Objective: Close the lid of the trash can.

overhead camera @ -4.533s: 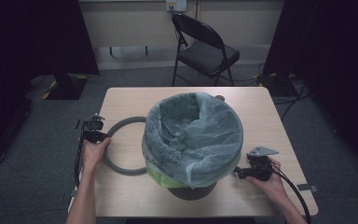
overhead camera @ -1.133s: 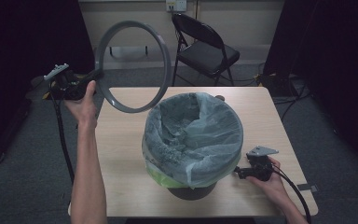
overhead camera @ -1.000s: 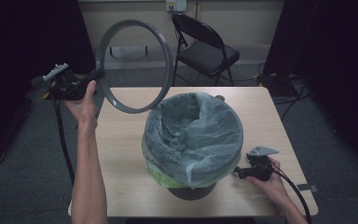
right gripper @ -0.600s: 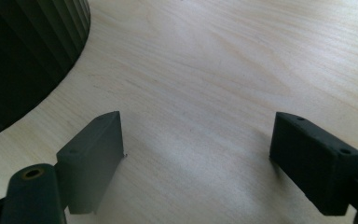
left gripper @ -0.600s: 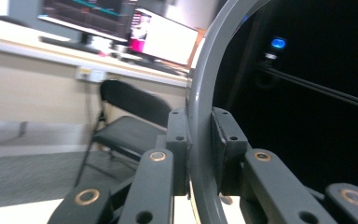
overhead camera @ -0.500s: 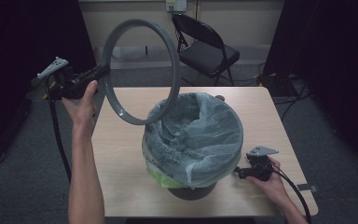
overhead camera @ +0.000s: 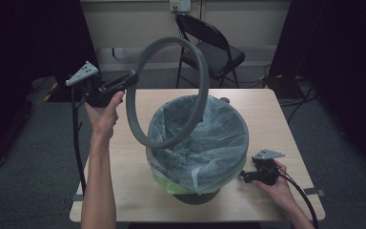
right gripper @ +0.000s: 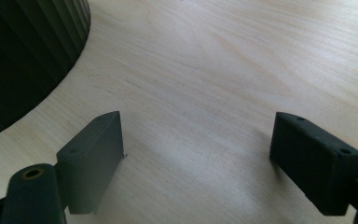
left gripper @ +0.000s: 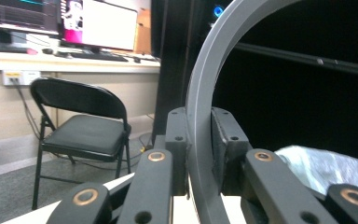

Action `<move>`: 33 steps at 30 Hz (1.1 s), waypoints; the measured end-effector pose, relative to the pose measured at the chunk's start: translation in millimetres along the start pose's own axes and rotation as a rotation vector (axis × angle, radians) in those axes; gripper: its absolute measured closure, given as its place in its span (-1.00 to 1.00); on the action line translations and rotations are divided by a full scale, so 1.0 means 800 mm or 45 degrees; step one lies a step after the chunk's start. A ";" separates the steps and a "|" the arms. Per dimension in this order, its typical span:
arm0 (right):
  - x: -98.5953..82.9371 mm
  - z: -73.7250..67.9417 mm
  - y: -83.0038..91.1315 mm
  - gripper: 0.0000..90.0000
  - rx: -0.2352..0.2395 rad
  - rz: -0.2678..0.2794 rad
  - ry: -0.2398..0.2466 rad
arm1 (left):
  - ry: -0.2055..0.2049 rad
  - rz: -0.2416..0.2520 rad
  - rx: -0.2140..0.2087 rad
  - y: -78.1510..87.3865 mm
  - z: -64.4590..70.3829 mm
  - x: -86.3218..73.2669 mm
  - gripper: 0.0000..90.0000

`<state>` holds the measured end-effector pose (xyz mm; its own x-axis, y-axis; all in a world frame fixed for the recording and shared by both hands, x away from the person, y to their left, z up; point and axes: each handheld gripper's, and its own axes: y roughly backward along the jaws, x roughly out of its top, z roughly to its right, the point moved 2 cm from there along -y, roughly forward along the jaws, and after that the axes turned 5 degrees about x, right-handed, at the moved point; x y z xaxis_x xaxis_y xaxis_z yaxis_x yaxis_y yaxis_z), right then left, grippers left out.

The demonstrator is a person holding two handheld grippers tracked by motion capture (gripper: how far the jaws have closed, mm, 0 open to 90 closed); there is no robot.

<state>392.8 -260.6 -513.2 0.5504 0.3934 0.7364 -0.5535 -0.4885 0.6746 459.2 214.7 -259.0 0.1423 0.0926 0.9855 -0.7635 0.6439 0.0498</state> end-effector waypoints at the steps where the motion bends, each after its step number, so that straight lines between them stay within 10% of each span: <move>1: 0.000 0.000 0.000 -0.64 0.000 0.000 0.000 | 0.001 0.001 -0.010 -0.002 0.003 -0.001 0.75; 33: 0.000 0.000 0.000 -0.64 0.000 0.000 0.001 | -0.068 -0.121 -0.163 -0.042 0.066 -0.009 0.72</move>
<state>392.9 -260.7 -513.2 0.5502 0.3941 0.7362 -0.5531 -0.4885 0.6748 450.4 152.3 -259.2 0.1737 -0.0120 0.9847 -0.6614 0.7395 0.1257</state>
